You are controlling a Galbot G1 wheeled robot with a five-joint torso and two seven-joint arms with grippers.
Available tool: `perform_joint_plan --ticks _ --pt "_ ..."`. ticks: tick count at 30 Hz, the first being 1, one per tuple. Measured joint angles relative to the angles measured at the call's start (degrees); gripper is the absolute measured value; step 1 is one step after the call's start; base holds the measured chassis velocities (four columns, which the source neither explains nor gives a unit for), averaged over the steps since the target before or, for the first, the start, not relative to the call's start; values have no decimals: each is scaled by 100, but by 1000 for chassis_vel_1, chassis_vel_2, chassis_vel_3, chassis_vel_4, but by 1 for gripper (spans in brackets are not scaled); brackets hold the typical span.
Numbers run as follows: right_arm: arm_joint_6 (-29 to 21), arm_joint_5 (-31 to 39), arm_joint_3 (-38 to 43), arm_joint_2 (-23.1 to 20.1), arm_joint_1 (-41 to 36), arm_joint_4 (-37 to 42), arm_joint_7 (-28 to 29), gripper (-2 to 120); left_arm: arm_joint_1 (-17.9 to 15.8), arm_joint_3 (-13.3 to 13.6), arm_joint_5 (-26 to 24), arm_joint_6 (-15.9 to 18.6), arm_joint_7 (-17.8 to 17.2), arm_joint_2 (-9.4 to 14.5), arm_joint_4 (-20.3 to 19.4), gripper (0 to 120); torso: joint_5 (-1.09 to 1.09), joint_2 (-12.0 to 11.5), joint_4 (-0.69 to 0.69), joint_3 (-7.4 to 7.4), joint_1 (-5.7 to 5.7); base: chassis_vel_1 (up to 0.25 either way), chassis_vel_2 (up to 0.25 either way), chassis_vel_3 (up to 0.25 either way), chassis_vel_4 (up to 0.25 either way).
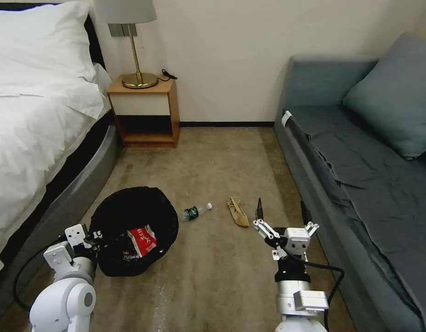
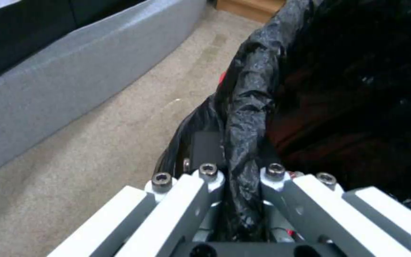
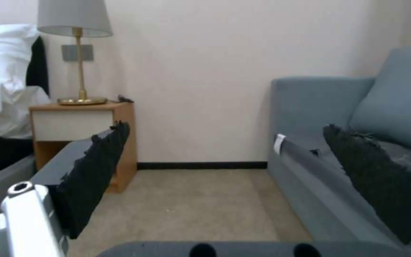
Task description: Pick up the trash bin, then pick up the garbage on the floor and place it into the trash bin.
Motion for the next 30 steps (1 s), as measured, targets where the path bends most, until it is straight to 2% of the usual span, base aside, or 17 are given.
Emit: perform_joint_plan --ticks 9,30 --pt "21 59 -33 -24 98 -117 -32 100 -23 3 -2 0 2 4 2 2 0 0 -1 0 0 -33 39 46 -40" --pt "-53 222 -4 -138 328 -346 -32 100 -101 16 16 -2 1 9 167 2 1 0 -1 0 0 -155 153 157 -155"
